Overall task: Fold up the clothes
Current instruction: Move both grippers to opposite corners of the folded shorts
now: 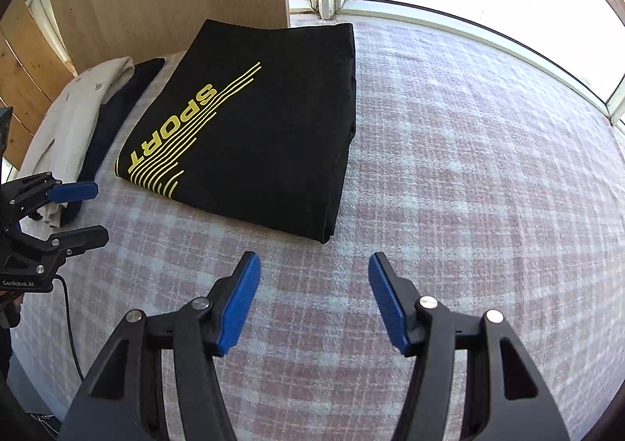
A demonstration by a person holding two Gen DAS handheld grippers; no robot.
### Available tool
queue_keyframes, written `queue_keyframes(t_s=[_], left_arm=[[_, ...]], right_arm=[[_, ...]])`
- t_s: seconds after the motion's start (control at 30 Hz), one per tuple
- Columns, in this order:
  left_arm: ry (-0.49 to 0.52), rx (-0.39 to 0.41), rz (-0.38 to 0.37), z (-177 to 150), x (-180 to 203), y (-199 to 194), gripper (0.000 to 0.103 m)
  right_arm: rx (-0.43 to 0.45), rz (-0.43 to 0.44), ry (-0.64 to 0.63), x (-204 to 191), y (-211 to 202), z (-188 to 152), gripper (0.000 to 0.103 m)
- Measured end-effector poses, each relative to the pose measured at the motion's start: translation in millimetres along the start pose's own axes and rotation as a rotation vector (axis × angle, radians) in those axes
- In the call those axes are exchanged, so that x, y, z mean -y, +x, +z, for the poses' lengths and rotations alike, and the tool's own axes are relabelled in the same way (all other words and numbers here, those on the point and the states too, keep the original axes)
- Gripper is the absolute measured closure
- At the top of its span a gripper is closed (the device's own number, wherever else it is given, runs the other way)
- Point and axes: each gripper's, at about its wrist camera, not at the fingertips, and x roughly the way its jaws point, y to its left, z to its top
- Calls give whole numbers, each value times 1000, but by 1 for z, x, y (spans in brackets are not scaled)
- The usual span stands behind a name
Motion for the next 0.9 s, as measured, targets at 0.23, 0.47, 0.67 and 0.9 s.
queue_keyframes(t_s=[0.23, 0.47, 0.67, 0.9], left_arm=[[-70, 3, 13, -10, 3, 8, 34], [-118, 43, 13, -1, -8, 11, 33], [-149, 48, -24, 10, -24, 20, 33], [95, 50, -5, 15, -10, 12, 33]], right_arm=[[-53, -49, 21, -18, 14, -7, 46], [60, -52, -19, -17, 6, -8, 46], [71, -2, -26, -1, 12, 1, 46], [77, 118, -111, 7, 0, 3, 46]])
